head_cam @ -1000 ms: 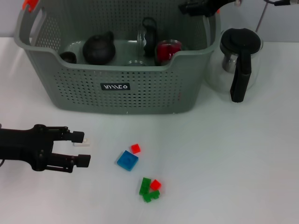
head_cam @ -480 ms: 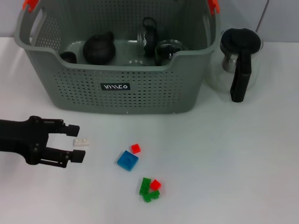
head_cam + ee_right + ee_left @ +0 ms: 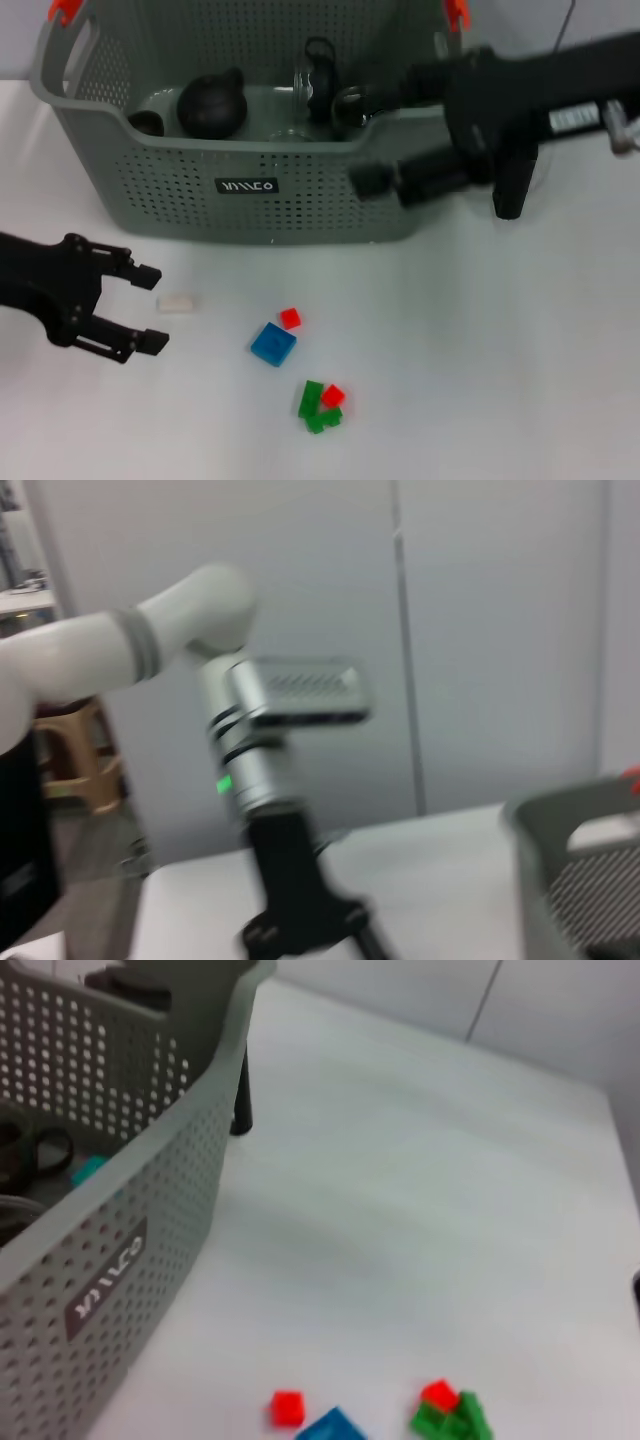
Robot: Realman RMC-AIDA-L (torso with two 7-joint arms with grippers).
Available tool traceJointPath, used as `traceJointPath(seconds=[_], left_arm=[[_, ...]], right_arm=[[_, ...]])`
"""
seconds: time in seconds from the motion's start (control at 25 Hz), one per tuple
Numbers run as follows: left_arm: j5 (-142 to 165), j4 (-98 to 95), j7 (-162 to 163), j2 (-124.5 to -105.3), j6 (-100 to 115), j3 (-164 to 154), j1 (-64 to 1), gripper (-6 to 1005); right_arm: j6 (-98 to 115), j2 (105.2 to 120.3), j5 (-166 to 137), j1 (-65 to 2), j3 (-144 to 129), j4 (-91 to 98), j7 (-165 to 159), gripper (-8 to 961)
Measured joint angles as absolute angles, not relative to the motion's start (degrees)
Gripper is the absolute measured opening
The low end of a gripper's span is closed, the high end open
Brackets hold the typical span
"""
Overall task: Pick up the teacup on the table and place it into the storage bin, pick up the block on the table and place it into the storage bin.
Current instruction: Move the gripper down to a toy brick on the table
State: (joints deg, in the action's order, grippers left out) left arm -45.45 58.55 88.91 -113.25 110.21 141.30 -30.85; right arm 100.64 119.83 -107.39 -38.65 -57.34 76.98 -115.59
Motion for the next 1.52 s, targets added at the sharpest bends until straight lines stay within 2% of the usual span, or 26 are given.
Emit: traceJointPath(seconds=[0.2,0.36,0.44,0.6,0.84,1.08,1.52], left_arm=[[-40.0,62.0,88.8,-115.18,108.1,140.9,-33.6,841],[-35.6,66.5,88.9,-118.03,104.5,136.0,-34.5,841],[-33.0,68.5,89.6,-119.44,102.9,133.0,-34.8,841],[-29.0,69.4,90.7,-120.98,102.2,129.5,-36.4,841],[-27.8,70.4,90.6,-121.43,101.8,128.6,-36.9,841],[-24.8,71.4,91.1,-121.57,98.6,127.9,-36.9,841],[-17.3,70.3,93.0,-124.03,93.6,124.2,-37.6,840]], right_arm=[[106.0,119.01,-107.8,-36.1,-56.7,76.0,-117.9,946],[108.2,118.36,-107.7,-34.9,-52.7,74.0,-119.1,946],[109.3,118.32,-107.5,-34.7,-49.7,72.6,-119.0,947],[110.5,118.79,-107.3,-34.2,-46.5,70.3,-118.0,947],[110.0,119.9,-107.3,-34.0,-46.1,68.0,-117.4,947],[108.3,120.06,-107.2,-34.4,-46.0,64.4,-116.8,947],[106.9,120.08,-107.0,-35.6,-46.7,60.3,-115.5,946]])
